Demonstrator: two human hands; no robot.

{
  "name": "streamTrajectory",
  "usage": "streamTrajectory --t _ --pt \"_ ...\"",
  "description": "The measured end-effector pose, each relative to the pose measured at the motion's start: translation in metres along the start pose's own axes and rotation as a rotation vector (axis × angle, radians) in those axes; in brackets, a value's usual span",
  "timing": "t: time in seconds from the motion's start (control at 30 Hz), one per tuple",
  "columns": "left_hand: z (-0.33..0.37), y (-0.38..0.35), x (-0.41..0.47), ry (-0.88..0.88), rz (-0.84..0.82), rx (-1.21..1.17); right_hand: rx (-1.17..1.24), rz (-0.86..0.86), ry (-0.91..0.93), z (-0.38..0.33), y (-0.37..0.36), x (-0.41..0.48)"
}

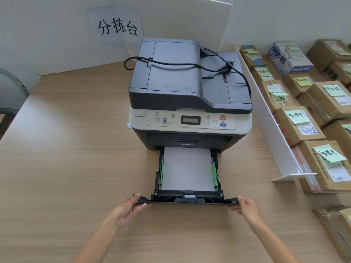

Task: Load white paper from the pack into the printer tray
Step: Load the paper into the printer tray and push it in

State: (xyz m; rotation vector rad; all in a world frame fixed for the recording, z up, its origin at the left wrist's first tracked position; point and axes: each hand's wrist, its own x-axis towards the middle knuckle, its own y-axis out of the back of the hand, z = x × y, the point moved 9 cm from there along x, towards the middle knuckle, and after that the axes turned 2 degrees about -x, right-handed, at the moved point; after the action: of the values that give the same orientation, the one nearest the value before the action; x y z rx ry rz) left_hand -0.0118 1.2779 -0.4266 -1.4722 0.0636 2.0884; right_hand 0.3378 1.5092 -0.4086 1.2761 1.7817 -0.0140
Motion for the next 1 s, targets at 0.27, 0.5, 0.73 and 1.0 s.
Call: streamTrajectory --t 0.27,0.5,0.73,1.0 --pt "0.027 -0.014 0.015 0.000 0.031 0.005 -0.074 0.092 0.062 -0.029 0.003 0.022" --pt "0.056 -0.030 0.029 -0.024 0.060 -0.011 -0.065 0.116 0.103 -0.062 0.003 0.045" --pt "0.083 -0.047 0.042 -0.153 -0.026 0.214 0.079 0.128 0.168 -0.096 0.001 0.060" --pt "0.146 -0.053 0.042 -0.655 0.255 1.018 -0.158 0.035 0.360 -0.114 0.001 0.058"
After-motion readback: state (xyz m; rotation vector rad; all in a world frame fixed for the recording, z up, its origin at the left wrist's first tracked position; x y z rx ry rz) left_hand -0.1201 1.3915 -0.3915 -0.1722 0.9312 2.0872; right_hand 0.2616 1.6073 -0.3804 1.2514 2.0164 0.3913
